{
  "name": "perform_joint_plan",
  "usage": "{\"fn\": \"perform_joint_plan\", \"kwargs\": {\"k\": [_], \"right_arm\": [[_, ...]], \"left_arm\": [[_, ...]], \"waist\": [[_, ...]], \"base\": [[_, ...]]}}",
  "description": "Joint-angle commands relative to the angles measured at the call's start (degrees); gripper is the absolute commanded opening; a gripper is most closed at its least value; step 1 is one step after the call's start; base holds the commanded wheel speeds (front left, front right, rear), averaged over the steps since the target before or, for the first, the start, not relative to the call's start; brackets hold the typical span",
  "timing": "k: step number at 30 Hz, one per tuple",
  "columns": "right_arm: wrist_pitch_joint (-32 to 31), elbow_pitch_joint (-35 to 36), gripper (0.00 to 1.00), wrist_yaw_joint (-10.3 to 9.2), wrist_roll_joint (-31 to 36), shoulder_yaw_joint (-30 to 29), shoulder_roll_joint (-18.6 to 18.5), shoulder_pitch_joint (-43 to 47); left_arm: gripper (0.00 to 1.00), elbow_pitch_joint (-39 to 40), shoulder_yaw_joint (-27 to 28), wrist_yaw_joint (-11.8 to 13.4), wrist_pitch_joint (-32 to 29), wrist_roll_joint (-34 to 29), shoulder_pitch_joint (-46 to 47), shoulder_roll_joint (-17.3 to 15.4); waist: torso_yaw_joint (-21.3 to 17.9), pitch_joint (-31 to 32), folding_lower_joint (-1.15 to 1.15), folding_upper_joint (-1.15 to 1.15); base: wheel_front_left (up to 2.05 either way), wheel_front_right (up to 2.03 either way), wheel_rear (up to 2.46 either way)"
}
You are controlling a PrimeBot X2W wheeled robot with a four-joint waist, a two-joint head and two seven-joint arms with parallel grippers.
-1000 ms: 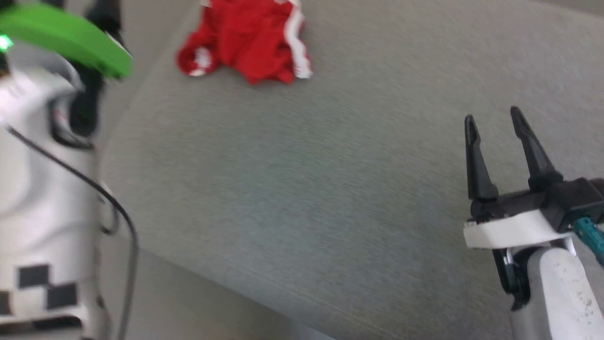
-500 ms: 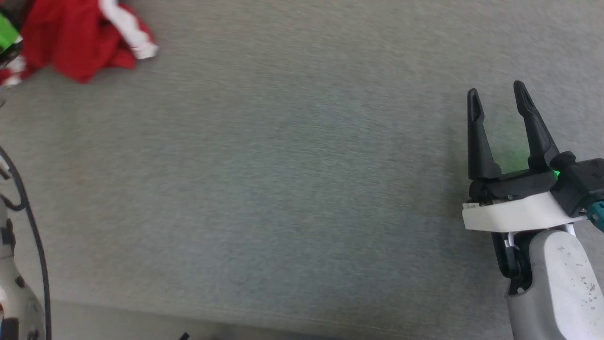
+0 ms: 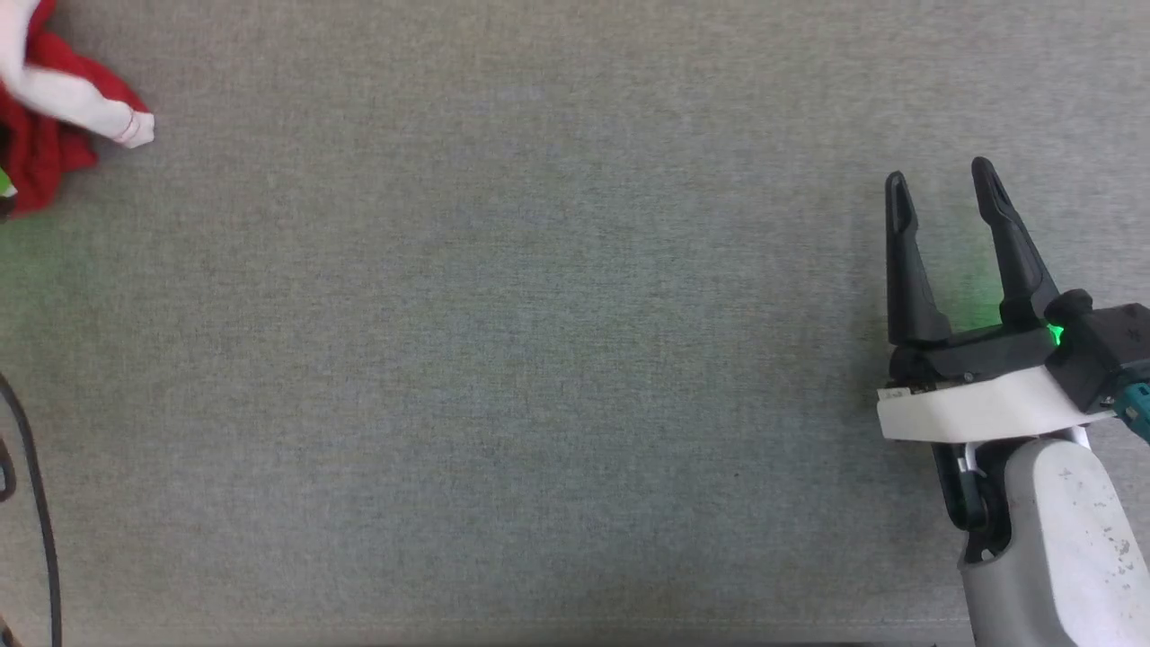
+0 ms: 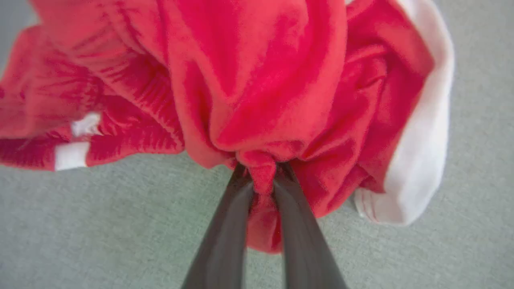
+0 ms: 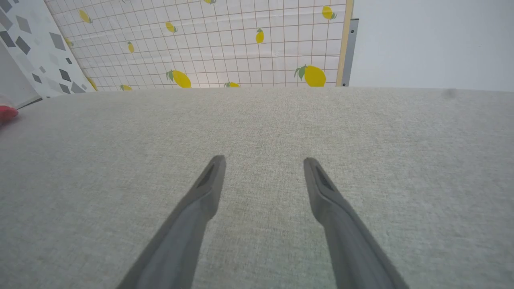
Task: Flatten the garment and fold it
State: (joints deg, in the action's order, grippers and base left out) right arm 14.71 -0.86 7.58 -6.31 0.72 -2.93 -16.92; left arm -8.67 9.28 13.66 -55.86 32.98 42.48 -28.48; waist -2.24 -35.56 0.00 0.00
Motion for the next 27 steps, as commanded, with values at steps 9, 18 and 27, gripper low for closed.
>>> {"fn": "perform_joint_plan", "kwargs": {"k": [9, 18, 27], "right_arm": [[0.29, -1.31, 1.00, -0.09, 0.14, -1.72, 0.05, 4.03], [0.29, -2.45, 1.00, -0.09, 0.34, -3.11, 0.05, 10.24], [0.29, -2.67, 1.00, -0.09, 0.08, -3.58, 0.05, 13.88]], "left_arm": [[0.00, -3.55, 0.00, -8.83, 36.52, -7.46, 2.77, 0.14], [0.00, -8.27, -6.25, -14.78, 55.48, -11.53, 6.59, 3.63], [0.00, -7.37, -15.80, -18.66, 59.60, -12.30, 9.06, 10.95]], "waist": [[2.23, 13.26, 0.00, 0.00], [3.49, 25.51, 0.00, 0.00], [1.23, 31.14, 0.00, 0.00]], "base": [[0.00, 0.00, 0.00], [0.00, 0.00, 0.00], [0.00, 0.00, 0.00]]}}
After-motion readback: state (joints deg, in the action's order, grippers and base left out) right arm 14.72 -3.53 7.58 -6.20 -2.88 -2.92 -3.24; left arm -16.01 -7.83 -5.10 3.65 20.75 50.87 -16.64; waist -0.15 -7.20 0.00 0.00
